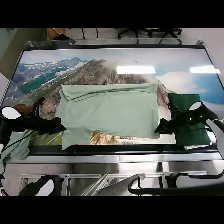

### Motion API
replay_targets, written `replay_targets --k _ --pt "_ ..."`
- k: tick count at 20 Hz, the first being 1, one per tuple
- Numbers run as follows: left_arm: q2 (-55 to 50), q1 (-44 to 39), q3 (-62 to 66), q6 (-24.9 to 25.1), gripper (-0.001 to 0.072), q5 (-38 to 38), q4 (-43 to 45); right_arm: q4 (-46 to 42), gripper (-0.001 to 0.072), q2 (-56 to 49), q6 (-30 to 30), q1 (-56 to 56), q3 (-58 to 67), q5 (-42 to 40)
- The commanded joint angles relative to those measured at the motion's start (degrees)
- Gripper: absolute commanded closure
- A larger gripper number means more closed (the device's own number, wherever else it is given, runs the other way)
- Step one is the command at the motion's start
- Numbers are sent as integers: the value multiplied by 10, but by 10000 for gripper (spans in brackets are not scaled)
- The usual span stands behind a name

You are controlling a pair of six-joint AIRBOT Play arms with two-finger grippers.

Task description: Fold the shirts.

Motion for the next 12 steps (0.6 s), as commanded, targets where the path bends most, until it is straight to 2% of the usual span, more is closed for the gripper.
replay_targets --k 1,6,9,10,12 --pt "20 21 1 5 690 -3 2 19 420 3 -5 8 -18 -31" --pt "20 7 1 11 690 2 0 106 422 3 -16 20 -18 -14" --pt "20 -5 1 13 690 4 1 115 435 3 -17 53 -19 -12" --pt "20 -4 1 13 690 4 1 115 518 3 -17 64 -19 -11" --pt "20 -4 1 15 690 2 7 114 584 5 -17 70 -19 -7"
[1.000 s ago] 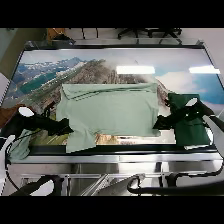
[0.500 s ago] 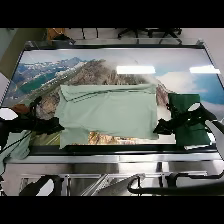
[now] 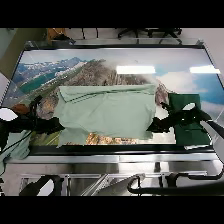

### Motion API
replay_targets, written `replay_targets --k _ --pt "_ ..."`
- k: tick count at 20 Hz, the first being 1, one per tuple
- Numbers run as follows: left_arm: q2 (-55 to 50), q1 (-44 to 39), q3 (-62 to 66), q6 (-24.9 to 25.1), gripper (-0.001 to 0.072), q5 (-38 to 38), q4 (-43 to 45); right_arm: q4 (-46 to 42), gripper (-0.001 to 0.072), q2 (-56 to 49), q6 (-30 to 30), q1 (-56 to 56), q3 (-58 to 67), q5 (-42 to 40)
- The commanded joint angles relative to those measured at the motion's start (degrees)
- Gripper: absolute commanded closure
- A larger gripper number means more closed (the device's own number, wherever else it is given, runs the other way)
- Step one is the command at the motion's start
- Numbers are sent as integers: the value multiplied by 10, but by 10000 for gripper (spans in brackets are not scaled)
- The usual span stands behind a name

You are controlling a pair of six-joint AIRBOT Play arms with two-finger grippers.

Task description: Fold the shirts.

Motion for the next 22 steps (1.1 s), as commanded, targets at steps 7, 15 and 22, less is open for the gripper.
replay_targets --k 7,15,22 --pt "27 -1 0 -13 691 -81 65 -205 696 68 94 -21 -4 63" --pt "104 -10 3 -45 691 -15 127 -122 696 142 43 -35 17 -29" --pt "-135 -59 202 -35 691 95 90 53 696 14 -101 -34 158 -214"
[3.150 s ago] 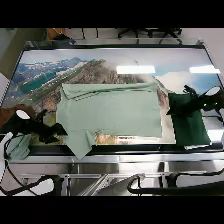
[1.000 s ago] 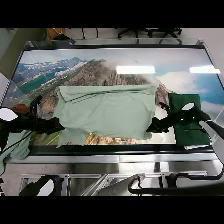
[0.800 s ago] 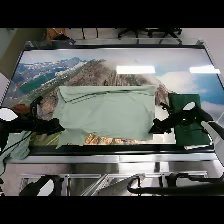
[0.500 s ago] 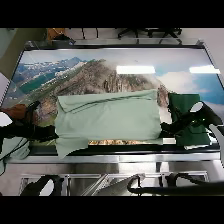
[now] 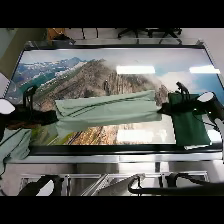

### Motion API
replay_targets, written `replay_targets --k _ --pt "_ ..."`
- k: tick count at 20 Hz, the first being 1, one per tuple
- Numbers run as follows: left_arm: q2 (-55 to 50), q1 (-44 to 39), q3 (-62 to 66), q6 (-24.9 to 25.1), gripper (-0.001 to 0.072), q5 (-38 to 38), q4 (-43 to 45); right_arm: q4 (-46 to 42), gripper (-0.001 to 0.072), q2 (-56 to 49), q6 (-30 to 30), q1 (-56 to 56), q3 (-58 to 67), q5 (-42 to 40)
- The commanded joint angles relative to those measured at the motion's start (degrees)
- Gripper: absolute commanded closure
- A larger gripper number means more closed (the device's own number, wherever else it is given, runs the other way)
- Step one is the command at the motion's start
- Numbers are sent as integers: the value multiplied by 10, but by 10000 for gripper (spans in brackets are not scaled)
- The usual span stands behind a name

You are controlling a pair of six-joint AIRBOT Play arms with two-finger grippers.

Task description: Fold the shirts.

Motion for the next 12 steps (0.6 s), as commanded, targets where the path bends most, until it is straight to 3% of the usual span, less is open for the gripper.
replay_targets --k 1,4,10,11,12 --pt "-119 -16 109 3 691 61 -9 74 695 -86 -73 0 76 -91" --pt "-215 -23 177 3 691 76 -7 87 695 -170 -115 0 132 -111" --pt "-353 -25 250 3 689 98 -10 219 688 -258 -226 0 182 -177" --pt "-368 -28 261 2 687 105 -11 220 663 -265 -229 0 188 -178" --pt "-379 -33 272 3 686 105 -10 218 531 -268 -233 0 191 -178"
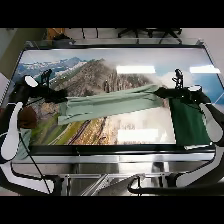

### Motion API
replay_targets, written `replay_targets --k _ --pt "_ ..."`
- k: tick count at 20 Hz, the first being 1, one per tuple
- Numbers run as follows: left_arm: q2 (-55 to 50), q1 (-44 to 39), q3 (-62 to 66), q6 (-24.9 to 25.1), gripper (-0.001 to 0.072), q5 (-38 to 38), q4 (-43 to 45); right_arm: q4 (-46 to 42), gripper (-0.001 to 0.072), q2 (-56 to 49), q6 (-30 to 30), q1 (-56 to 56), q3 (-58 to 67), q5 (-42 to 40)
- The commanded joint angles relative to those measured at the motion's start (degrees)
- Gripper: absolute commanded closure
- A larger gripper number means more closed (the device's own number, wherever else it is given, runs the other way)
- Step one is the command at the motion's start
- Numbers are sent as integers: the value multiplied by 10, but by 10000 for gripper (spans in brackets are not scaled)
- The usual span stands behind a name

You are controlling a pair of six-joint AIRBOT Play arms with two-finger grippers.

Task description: Fold the shirts.

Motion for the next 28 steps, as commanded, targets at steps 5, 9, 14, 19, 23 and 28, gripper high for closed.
replay_targets --k 5,9,14,19,23,28 --pt "-70 -28 106 -3 13 -18 -4 -35 198 -32 -10 -8 64 -15" --pt "-70 -33 177 -5 13 -48 -3 -46 196 -79 32 -11 127 62" --pt "-70 -33 234 -12 13 -89 -4 -46 196 -154 70 -8 210 151" --pt "-70 -34 244 -21 14 -104 -5 -46 225 -187 86 -5 241 205" --pt "-70 -35 244 -36 15 -115 -5 -44 695 -177 87 -3 242 264" --pt "-70 -79 233 -37 690 -119 -6 -70 696 -114 139 -9 242 336"
